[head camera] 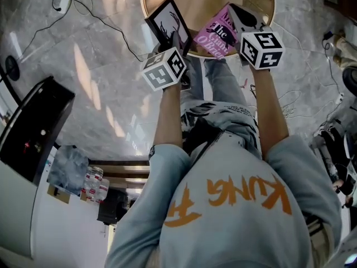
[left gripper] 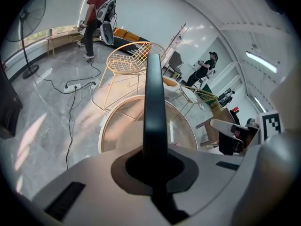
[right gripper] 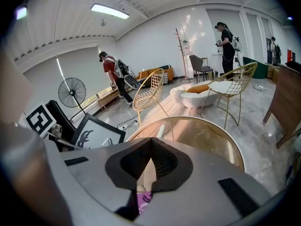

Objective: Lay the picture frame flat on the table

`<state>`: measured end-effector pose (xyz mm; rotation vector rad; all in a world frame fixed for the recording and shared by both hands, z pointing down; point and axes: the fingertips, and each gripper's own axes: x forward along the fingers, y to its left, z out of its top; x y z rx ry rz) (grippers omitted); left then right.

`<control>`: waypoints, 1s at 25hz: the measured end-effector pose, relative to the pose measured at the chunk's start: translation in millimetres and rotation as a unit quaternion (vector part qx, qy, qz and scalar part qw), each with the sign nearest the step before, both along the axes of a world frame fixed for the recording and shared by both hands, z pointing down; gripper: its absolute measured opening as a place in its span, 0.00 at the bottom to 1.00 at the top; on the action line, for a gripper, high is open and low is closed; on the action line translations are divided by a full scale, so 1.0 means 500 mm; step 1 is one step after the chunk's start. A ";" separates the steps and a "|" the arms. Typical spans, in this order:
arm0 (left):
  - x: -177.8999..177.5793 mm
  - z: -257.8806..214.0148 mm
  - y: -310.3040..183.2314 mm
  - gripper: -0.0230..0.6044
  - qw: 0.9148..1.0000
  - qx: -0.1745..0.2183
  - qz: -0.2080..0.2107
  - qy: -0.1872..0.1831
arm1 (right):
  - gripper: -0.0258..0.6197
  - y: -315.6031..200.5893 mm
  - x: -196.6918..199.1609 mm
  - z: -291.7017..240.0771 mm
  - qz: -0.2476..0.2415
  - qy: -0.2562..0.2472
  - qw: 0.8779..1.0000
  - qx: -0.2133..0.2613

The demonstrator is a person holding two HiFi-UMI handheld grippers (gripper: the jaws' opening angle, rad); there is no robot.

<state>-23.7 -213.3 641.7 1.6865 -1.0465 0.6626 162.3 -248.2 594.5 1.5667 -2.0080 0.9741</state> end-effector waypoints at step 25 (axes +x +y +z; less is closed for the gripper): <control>0.041 0.197 -0.122 0.08 0.995 -0.035 -0.003 0.092 | 0.04 -0.008 -0.081 0.133 -0.034 0.010 0.998 -0.049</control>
